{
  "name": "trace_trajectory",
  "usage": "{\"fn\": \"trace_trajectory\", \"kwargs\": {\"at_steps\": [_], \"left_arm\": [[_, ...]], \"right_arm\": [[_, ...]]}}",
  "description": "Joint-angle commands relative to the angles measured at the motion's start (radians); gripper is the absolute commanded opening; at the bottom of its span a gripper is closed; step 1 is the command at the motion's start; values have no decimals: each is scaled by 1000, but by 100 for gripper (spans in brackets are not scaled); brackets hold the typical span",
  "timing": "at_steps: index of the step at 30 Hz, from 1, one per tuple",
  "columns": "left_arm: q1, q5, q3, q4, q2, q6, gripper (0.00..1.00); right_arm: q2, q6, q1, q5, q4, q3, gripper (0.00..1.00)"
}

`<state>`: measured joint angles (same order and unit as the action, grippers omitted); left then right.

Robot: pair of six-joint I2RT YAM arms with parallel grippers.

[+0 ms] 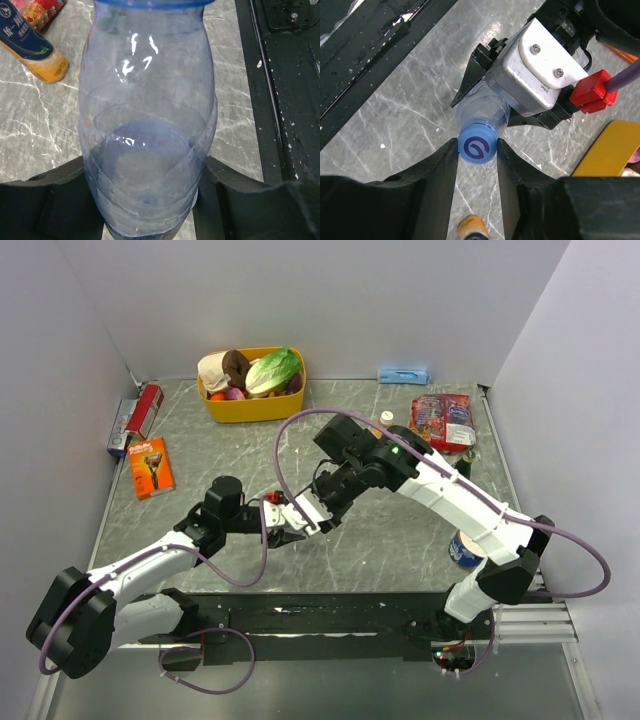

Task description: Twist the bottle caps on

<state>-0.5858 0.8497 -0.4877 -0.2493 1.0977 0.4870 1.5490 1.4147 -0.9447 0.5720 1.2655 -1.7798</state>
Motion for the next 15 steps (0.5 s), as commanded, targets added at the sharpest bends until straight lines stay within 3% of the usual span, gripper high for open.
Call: {"fn": "trace_trajectory", "kwargs": {"at_steps": [1,10,15], "left_arm": [[3,45,-38,-18,-12,30,1],[3,25,-32,-54,-25,9,1],[3,-49,-11,-142,-38,-82,1]], "right_arm": [[19,-10,-9,-1,21,-29,41],[62,-143,-9,-23,3,-41,29],[91,-370,-6,-40,-38,-44,26]]}}
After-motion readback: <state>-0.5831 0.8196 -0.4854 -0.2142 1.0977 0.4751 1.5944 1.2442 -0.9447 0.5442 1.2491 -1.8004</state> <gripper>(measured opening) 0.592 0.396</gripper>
